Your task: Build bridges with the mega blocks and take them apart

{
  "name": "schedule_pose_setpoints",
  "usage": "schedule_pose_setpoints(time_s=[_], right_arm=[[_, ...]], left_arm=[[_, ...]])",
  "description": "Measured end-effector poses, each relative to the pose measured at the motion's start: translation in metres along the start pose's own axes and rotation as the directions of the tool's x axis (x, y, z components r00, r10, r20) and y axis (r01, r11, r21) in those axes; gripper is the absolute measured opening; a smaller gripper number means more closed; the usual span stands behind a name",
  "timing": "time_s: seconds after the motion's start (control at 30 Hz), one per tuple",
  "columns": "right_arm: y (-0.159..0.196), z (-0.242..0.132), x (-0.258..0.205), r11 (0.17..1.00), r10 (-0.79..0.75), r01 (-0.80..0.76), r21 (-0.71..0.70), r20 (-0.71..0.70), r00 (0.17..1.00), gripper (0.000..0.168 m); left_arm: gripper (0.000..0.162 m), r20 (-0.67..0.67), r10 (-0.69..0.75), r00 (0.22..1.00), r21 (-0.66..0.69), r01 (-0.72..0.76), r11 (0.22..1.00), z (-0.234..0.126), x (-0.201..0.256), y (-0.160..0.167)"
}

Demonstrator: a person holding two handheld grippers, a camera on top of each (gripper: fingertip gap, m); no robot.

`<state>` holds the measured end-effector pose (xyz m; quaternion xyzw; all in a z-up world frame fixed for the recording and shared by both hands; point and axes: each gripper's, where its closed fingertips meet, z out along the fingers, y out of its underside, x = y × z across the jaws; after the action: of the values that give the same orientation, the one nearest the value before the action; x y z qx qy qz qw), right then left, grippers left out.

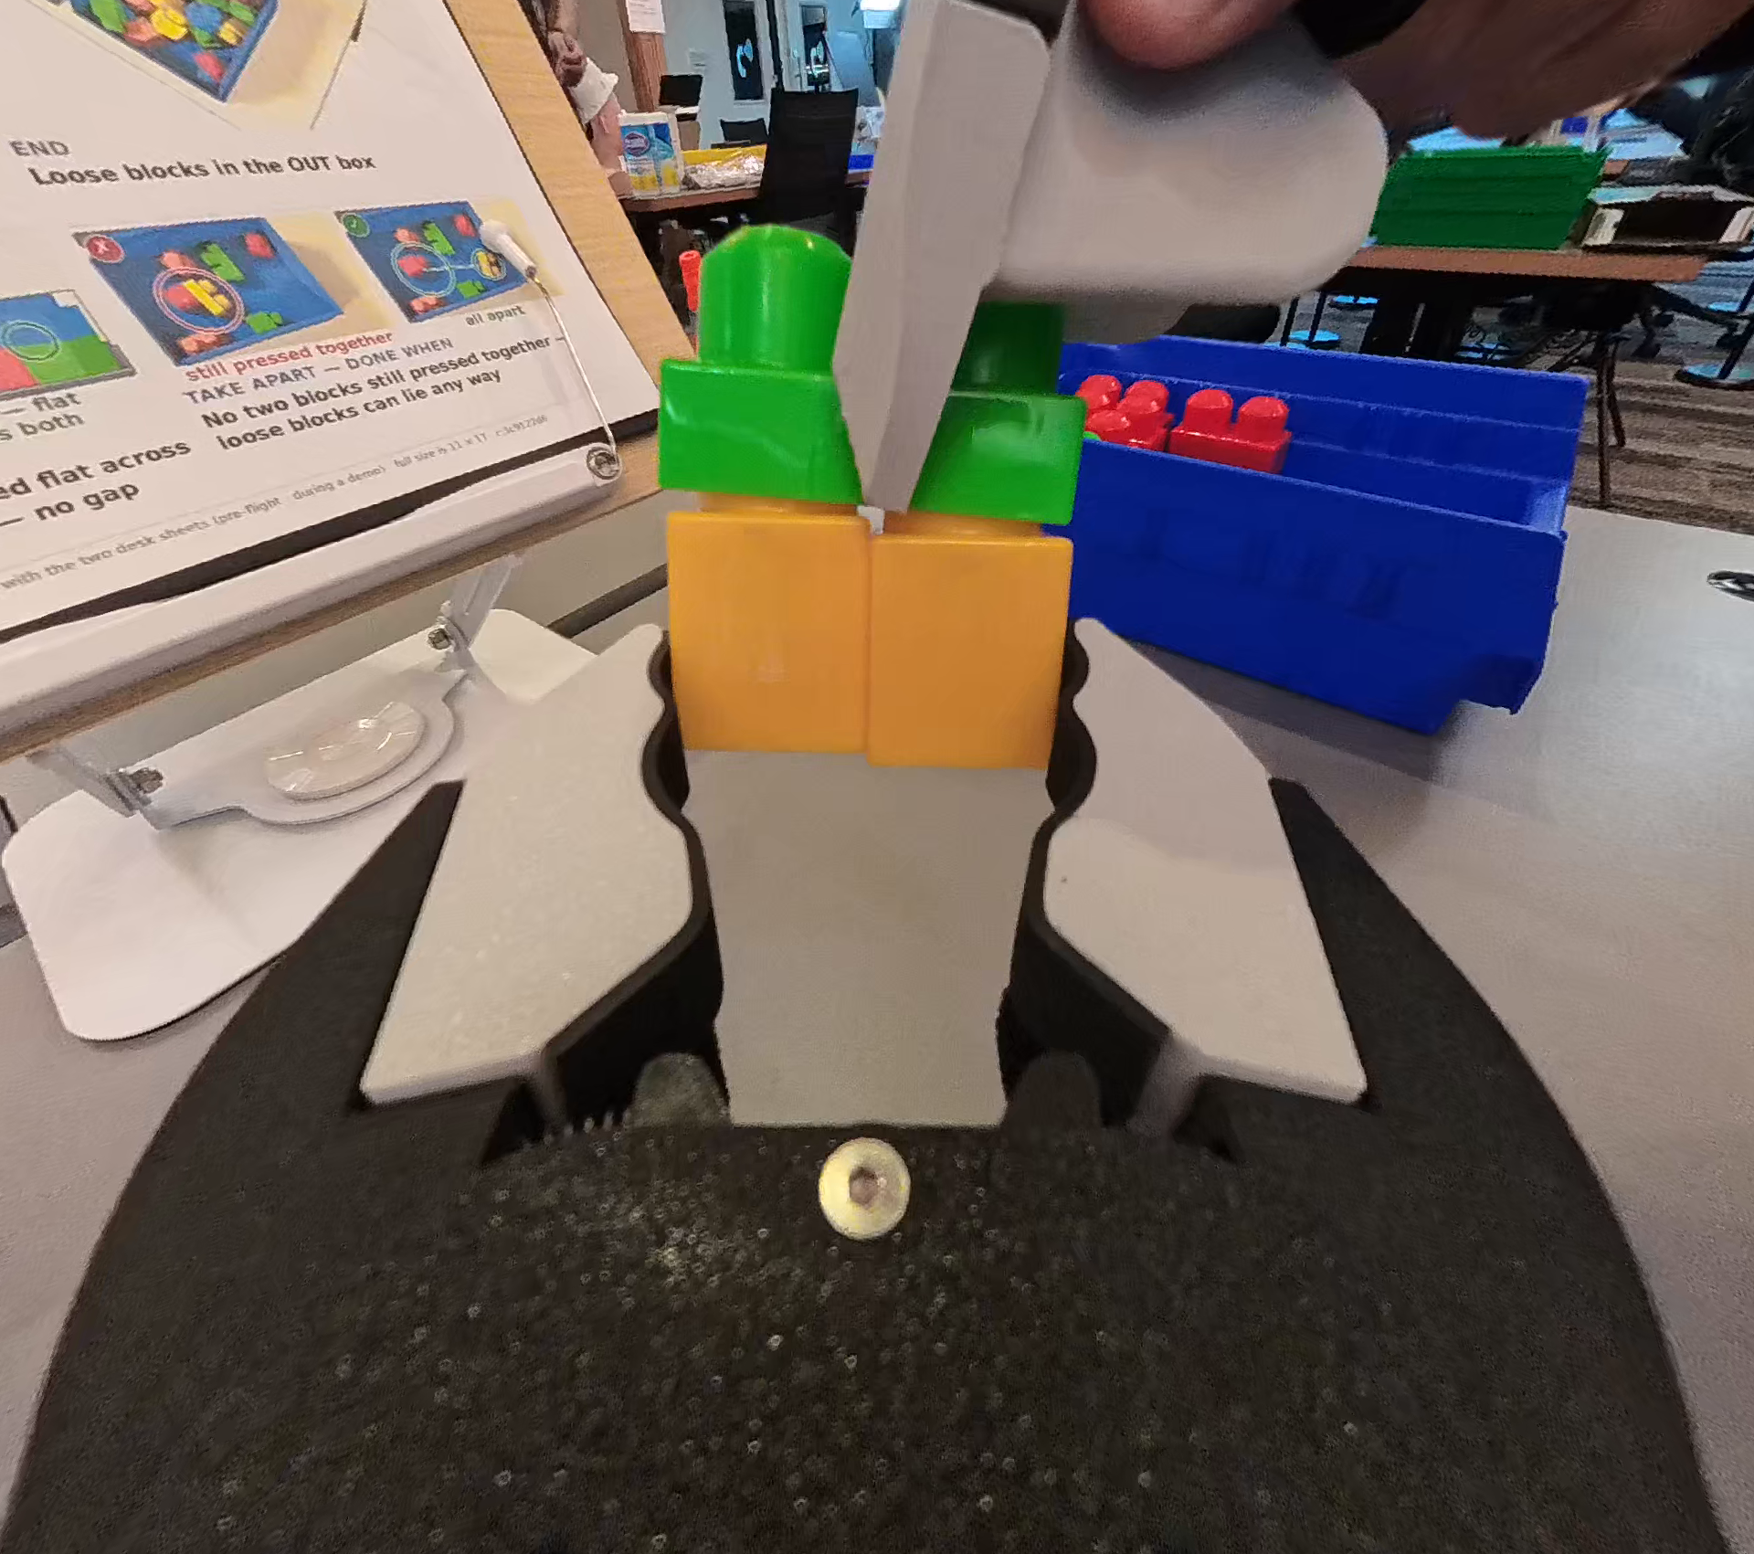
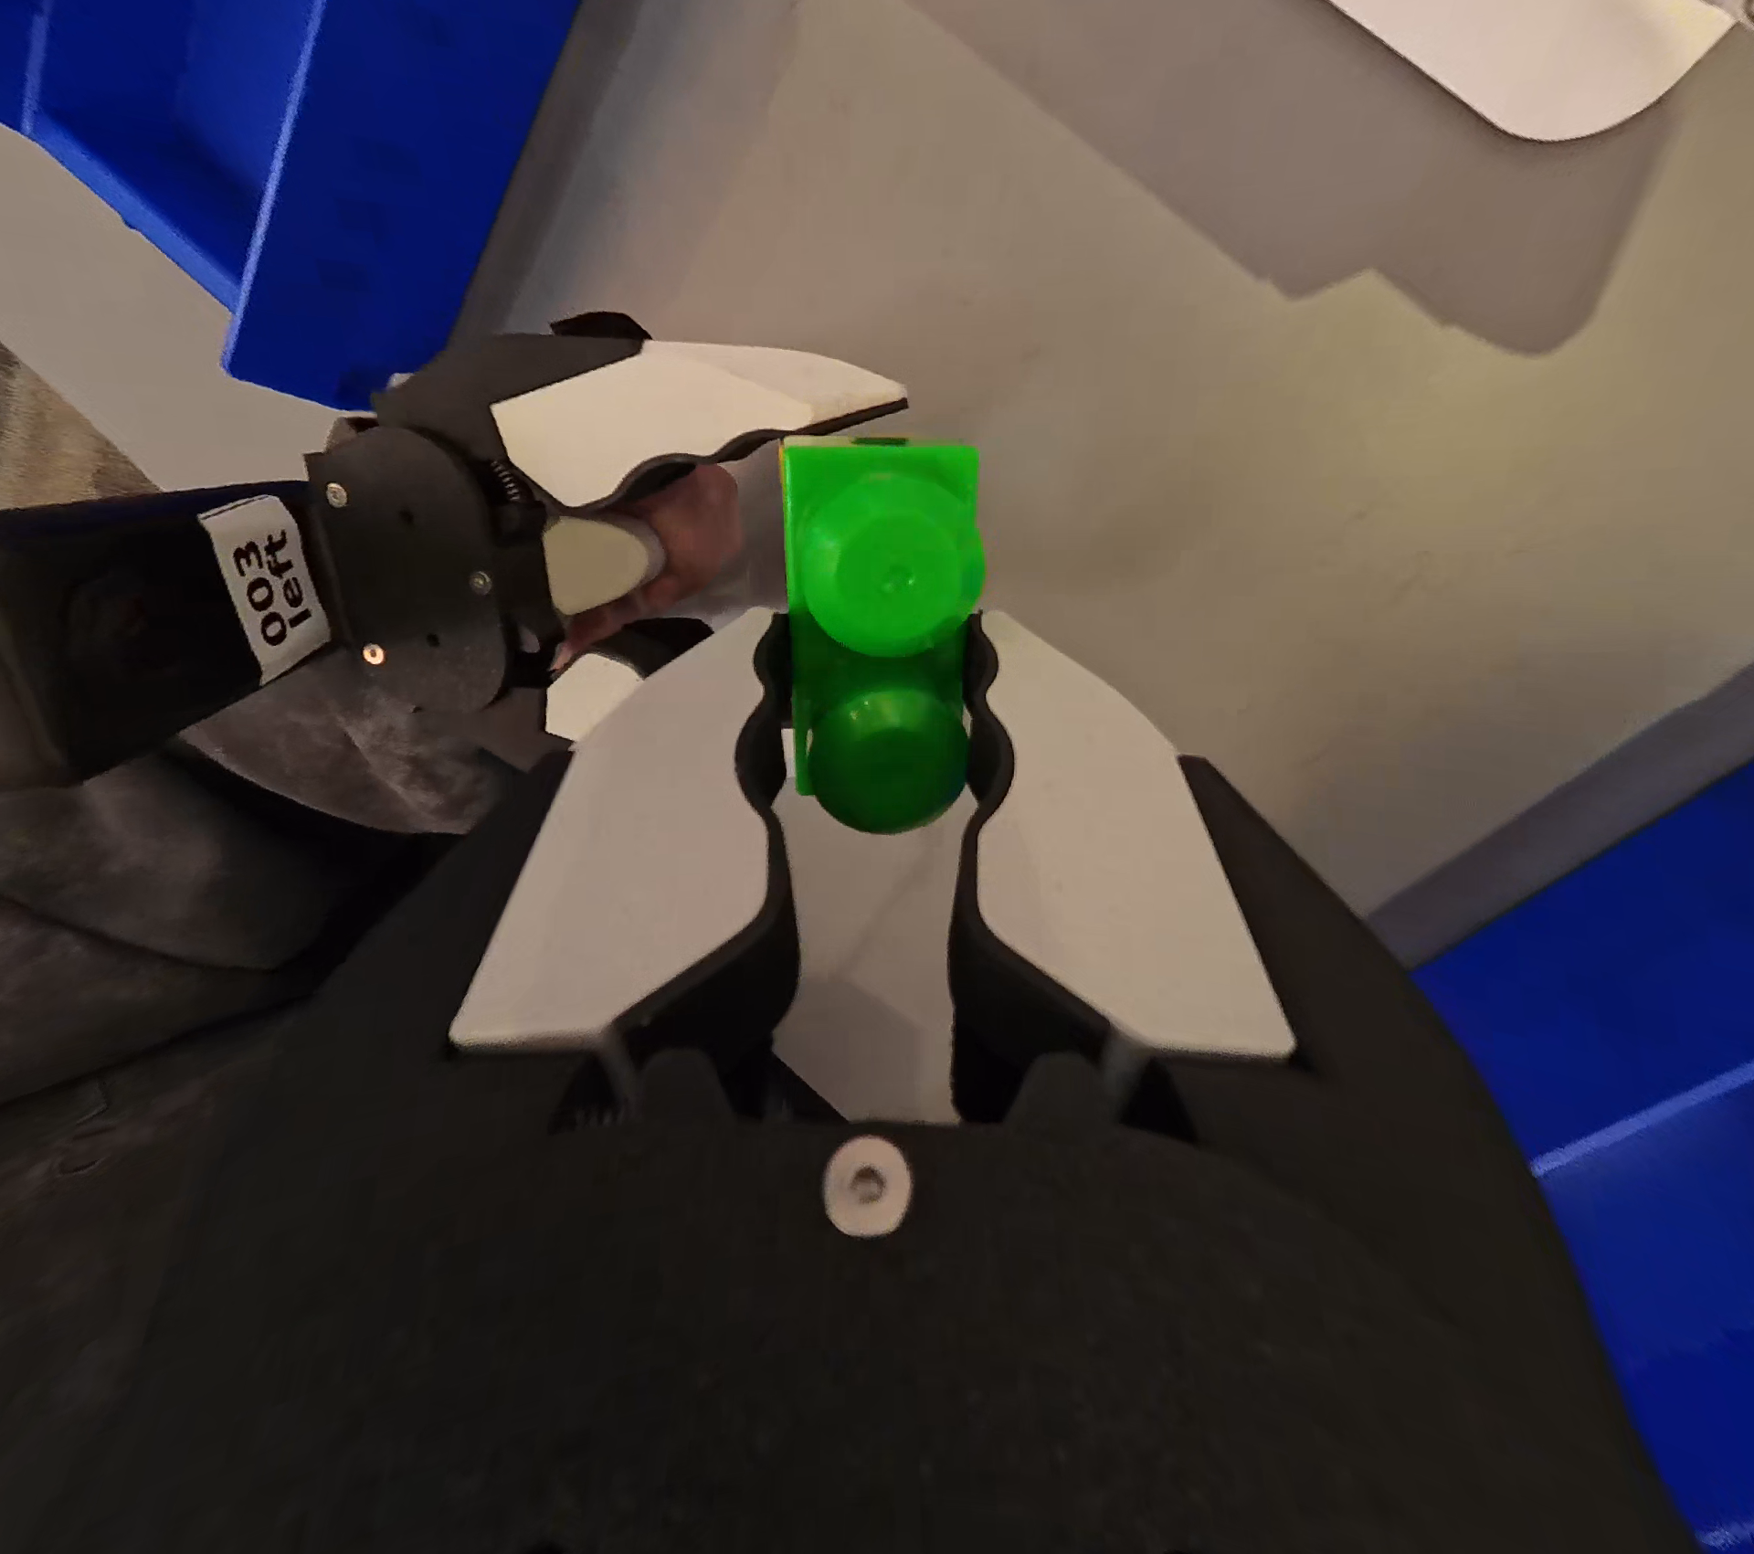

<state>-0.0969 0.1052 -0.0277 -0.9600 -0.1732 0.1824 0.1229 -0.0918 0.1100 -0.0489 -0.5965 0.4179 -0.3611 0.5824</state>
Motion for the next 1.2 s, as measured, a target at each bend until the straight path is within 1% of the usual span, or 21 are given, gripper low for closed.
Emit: schedule_pose_setpoints(time_s=[0.07,0.1,0.17,0.2,0.23,0.27,0.3,0.33,0.37,0.4,0.47,0.5,0.6,0.63,0.67,0.73,0.8,0.87,0.97,1.13,1.2], right_arm=[[-0.002,-0.002,-0.003,1.000,0.005,-0.007,0.027,0.068,0.998,0.035],[-0.003,-0.005,-0.008,0.999,-0.007,0.001,0.047,0.134,0.991,0.036],[-0.008,-0.014,-0.011,0.992,-0.017,-0.015,0.129,0.241,0.970,0.063],[-0.011,-0.020,-0.009,0.981,-0.021,-0.037,0.191,0.294,0.956,0.068],[-0.015,-0.026,-0.008,0.963,-0.008,-0.092,0.255,0.368,0.930,0.074],[-0.019,-0.031,-0.006,0.934,0.013,-0.177,0.309,0.466,0.884,0.077],[-0.021,-0.033,-0.005,0.905,0.041,-0.275,0.323,0.579,0.815,0.079],[-0.020,-0.033,-0.006,0.884,0.069,-0.371,0.286,0.704,0.707,0.084],[-0.018,-0.033,-0.009,0.864,0.089,-0.451,0.223,0.815,0.572,0.087],[-0.016,-0.031,-0.011,0.848,0.098,-0.505,0.160,0.889,0.447,0.089],[-0.010,-0.027,-0.017,0.831,0.093,-0.553,0.063,0.964,0.250,0.093],[-0.007,-0.024,-0.022,0.829,0.093,-0.559,0.022,0.980,0.177,0.095],[0.003,-0.010,-0.038,0.834,0.088,-0.550,-0.046,0.995,0.050,0.104],[0.006,-0.011,-0.044,0.838,0.075,-0.542,-0.065,0.997,-0.005,0.107],[0.009,-0.012,-0.049,0.846,0.062,-0.528,-0.075,0.997,-0.042,0.107],[0.013,-0.016,-0.052,0.856,0.036,-0.513,-0.067,0.997,-0.069,0.107],[0.017,-0.014,-0.050,0.865,0.037,-0.499,-0.053,0.998,-0.040,0.110],[0.022,-0.009,-0.046,0.869,0.065,-0.489,-0.074,0.997,-0.035,0.106],[0.026,0.000,-0.044,0.877,0.100,-0.471,-0.095,0.995,-0.014,0.104],[0.030,0.004,-0.040,0.884,0.106,-0.456,-0.101,0.994,-0.013,0.102],[0.031,0.006,-0.038,0.889,0.094,-0.451,-0.078,0.995,0.013,0.101]], left_arm=[[0.074,-0.002,0.018,1.000,0.018,-0.018,1.000,-0.002,-0.001,-0.004],[0.074,-0.009,0.016,1.000,0.034,-0.016,0.999,-0.004,-0.002,-0.009],[0.074,-0.019,-0.011,1.000,0.067,0.012,0.998,-0.010,-0.008,-0.016],[0.074,-0.023,-0.030,0.999,0.080,0.031,0.996,-0.013,-0.011,-0.017],[0.074,-0.034,-0.048,0.998,0.093,0.051,0.994,-0.016,-0.014,-0.019],[0.075,-0.053,-0.070,0.996,0.105,0.076,0.992,-0.018,-0.016,-0.020],[0.075,-0.073,-0.094,0.993,0.117,0.102,0.988,-0.019,-0.017,-0.023],[0.074,-0.102,-0.115,0.988,0.128,0.128,0.983,-0.021,-0.018,-0.025],[0.074,-0.139,-0.133,0.981,0.137,0.152,0.979,-0.022,-0.016,-0.028],[0.074,-0.173,-0.144,0.974,0.144,0.170,0.975,-0.023,-0.014,-0.030],[0.074,-0.241,-0.147,0.959,0.144,0.185,0.972,-0.026,-0.008,-0.031],[0.074,-0.262,-0.136,0.955,0.147,0.179,0.973,-0.027,-0.005,-0.031],[0.075,-0.302,-0.084,0.950,0.141,0.132,0.981,-0.027,0.005,-0.029],[0.075,-0.313,-0.065,0.947,0.135,0.112,0.984,-0.026,0.009,-0.027],[0.075,-0.322,-0.046,0.946,0.123,0.090,0.988,-0.024,0.013,-0.024],[0.075,-0.339,-0.017,0.941,0.093,0.051,0.994,-0.021,0.020,-0.015],[0.075,-0.352,-0.008,0.936,0.074,0.036,0.997,-0.018,0.024,-0.009],[0.075,-0.363,0.000,0.932,0.061,0.024,0.998,-0.016,0.027,-0.004],[0.075,-0.378,0.011,0.926,0.041,0.005,0.999,-0.012,0.033,0.003],[0.075,-0.383,0.004,0.924,0.024,0.005,1.000,-0.008,0.035,0.010],[0.075,-0.383,0.011,0.924,0.022,-0.002,1.000,-0.006,0.035,0.012]])
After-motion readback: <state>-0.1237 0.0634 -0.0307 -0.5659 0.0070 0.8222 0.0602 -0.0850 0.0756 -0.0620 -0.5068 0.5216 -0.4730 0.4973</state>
